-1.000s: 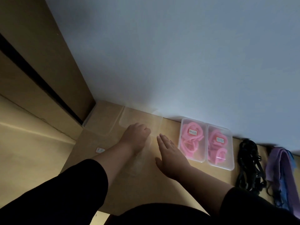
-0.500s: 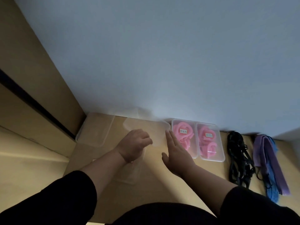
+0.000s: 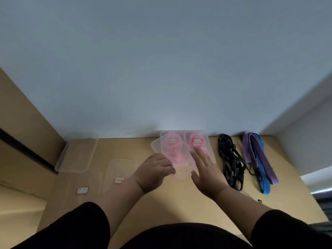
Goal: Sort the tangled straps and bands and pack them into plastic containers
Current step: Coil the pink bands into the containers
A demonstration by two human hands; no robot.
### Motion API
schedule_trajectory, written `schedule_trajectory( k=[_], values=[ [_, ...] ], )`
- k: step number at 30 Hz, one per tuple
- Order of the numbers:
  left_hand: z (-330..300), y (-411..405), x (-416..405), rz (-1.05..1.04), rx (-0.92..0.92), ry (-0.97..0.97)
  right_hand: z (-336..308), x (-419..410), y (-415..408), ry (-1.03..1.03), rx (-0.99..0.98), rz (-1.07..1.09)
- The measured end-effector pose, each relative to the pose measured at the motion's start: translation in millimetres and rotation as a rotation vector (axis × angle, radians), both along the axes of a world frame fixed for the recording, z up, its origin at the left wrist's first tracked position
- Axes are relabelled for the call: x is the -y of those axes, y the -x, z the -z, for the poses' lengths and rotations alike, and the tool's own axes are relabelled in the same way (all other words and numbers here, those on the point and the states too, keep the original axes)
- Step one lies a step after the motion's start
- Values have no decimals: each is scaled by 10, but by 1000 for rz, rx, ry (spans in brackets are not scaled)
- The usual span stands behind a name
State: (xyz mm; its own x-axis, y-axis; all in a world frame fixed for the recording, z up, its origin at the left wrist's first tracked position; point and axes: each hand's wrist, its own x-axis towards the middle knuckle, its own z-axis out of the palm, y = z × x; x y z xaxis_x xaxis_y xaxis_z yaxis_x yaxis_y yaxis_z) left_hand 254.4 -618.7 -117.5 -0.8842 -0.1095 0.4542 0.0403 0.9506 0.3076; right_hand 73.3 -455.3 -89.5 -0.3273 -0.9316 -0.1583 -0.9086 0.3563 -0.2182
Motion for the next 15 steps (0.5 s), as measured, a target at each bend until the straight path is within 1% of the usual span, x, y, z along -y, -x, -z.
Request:
schedule_trajectory(
  k=[2,5,7,11,15],
  values=[
    [-20,121,-112,44,-4,9,13,-222,121,37,-125,-84],
    [-27,271,-237,91,8,28,-15,-517,292,57,-333,-292],
    [-22,352,-322,116,33,37,-49,-691,415,49,-399,-435],
    [35,476,-521,140,100,54,-70,-970,648,46,-414,-571],
    [106,572,-763,123,133,58,-51,-1179,856,-30,-318,-657]
  ],
)
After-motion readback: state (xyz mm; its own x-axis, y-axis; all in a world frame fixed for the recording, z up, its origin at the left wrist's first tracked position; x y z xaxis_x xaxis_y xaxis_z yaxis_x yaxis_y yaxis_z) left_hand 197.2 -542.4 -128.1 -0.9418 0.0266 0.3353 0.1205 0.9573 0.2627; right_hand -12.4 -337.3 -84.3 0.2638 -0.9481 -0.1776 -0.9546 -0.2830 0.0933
